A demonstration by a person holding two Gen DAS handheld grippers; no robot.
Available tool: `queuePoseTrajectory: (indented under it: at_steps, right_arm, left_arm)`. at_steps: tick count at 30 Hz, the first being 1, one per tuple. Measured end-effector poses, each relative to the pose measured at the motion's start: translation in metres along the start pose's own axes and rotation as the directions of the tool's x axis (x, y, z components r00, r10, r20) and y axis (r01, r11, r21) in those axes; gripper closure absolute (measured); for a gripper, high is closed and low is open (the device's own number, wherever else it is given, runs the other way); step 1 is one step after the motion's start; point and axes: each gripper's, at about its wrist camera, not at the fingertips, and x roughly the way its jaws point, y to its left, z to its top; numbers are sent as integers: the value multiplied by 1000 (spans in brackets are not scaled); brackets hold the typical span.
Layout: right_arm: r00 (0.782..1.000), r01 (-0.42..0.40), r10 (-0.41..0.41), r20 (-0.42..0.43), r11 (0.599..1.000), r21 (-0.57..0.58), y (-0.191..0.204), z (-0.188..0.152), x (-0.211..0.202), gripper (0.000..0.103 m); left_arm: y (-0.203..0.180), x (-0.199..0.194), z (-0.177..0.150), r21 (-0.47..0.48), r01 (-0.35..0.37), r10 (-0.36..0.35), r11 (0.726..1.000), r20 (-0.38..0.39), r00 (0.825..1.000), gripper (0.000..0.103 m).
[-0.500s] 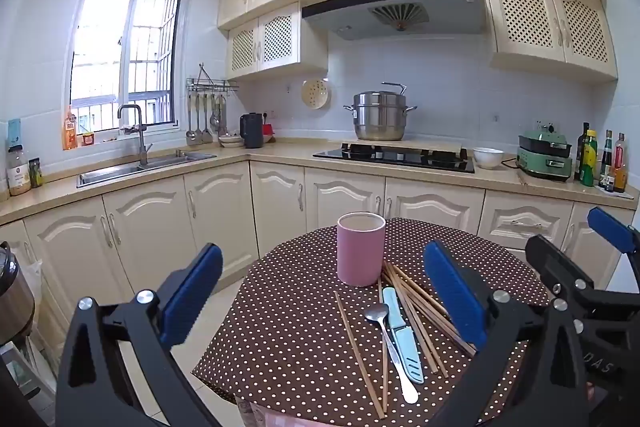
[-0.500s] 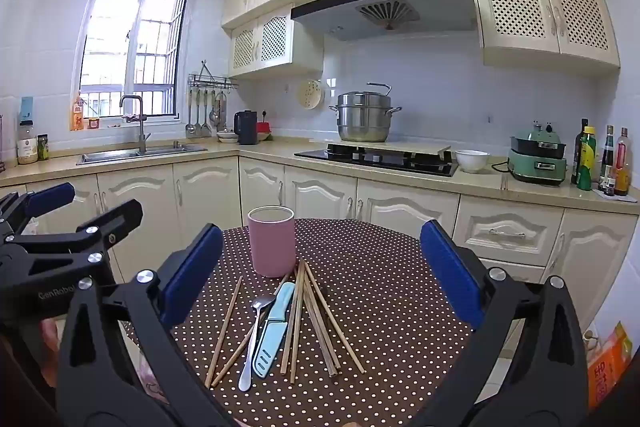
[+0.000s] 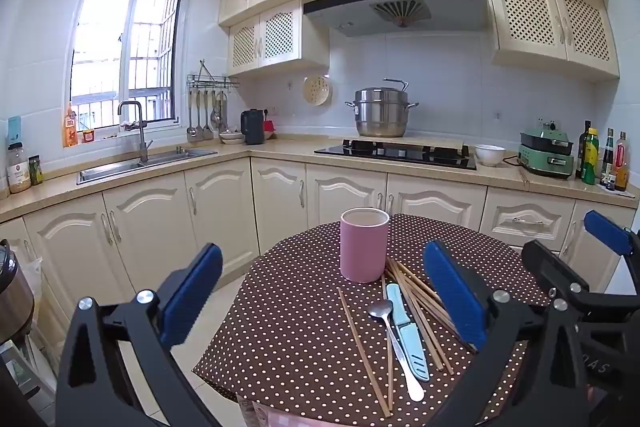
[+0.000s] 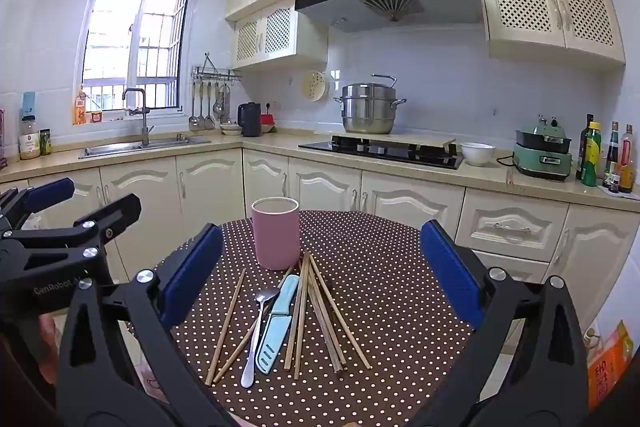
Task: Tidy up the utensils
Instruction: 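Move both grippers toward the chopsticks lying beside the pink cup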
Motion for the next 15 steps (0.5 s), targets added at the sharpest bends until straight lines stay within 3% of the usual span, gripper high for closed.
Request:
queuePoseTrajectory:
  at_steps: [7,15]
  right_arm:
    - [999,14,-15,-52,999,-31,18,-11,11,6]
    - [999,8,-10,-37,997,-70,39,-13,14,6]
  left_arm:
    - [10,5,-3,3,3,-3,1000,-3,1000,4]
    - [32,11,-9,-34,-2,1,999,-24,1000,4]
